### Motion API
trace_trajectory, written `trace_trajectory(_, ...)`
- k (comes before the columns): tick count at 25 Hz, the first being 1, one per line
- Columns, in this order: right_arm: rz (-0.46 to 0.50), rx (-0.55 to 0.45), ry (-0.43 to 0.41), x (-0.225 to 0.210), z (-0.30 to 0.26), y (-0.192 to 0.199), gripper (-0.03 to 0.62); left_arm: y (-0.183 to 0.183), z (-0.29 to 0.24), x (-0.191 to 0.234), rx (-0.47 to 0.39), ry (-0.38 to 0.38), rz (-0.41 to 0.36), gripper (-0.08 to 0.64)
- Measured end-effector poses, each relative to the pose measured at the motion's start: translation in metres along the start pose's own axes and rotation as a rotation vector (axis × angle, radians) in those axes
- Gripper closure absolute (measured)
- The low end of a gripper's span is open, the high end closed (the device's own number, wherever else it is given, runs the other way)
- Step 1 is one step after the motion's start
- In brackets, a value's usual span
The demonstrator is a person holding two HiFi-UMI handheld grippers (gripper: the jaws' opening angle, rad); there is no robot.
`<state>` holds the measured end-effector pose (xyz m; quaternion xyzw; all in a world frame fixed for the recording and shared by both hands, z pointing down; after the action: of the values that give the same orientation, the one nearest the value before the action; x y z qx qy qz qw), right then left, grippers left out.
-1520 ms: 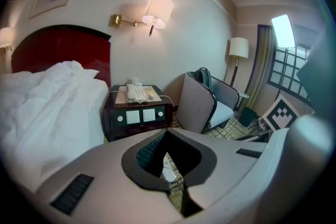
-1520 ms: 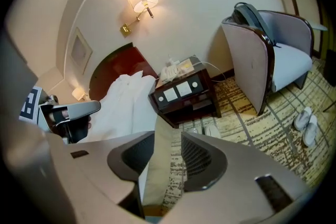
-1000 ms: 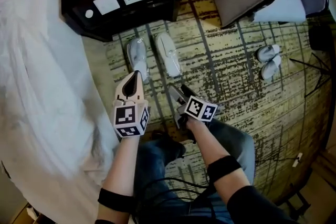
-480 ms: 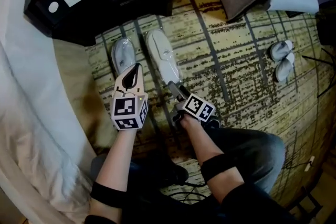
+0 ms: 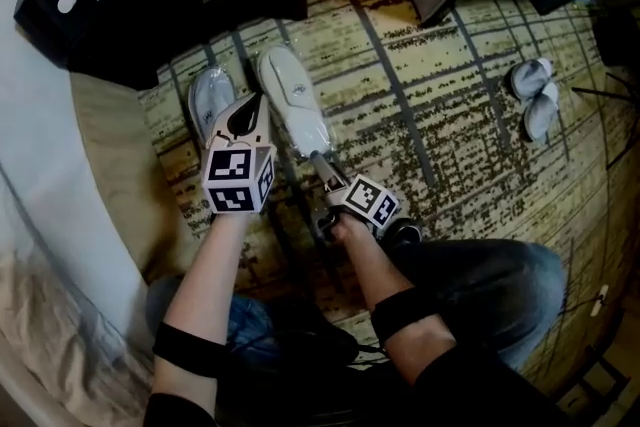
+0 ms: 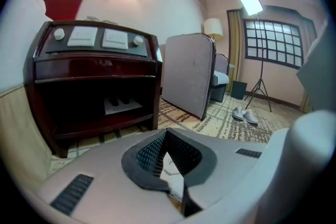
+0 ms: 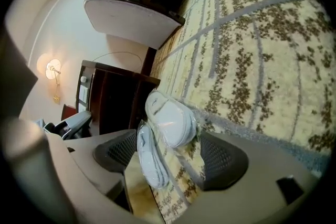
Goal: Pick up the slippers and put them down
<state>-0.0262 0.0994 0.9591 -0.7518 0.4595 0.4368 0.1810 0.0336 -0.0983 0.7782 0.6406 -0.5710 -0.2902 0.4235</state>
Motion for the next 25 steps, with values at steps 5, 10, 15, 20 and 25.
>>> trace_trajectory(5,-0.07,-0.016,-0.042,-0.009,-0.007,0.004,0.181,-0.003,0.002,-0.001,-0.001,0.015,0.01,0.558)
trace_trajectory(10,-0.087,-0.033,-0.03,-0.02,-0.015,0.001,0.183,-0.004,0.005,0.002,-0.005,0.012,0.009,0.558)
trace_trajectory(15,-0.091,-0.023,-0.038,-0.022,-0.026,0.003,0.189,-0.004,0.008,0.01,-0.016,-0.001,0.015,0.558)
trace_trajectory(20,-0.094,-0.033,-0.048,-0.019,-0.037,0.003,0.201,-0.002,0.013,0.019,-0.019,-0.018,0.023,0.558)
trace_trajectory(25,-0.152,-0.06,-0.069,-0.013,-0.053,0.001,0.221,-0.004,0.015,0.023,-0.034,-0.028,0.023,0.558)
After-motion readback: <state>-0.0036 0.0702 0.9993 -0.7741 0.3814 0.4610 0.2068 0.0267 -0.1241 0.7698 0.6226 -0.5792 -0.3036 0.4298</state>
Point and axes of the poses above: the fingertips, and each gripper's own axes: z backward along the fingers, x to its left, y out of its underside, the point moved 7 cm from there along z, backward along the fingers, and after that the axes turned 5 degrees about y, right-handed, at the moved point
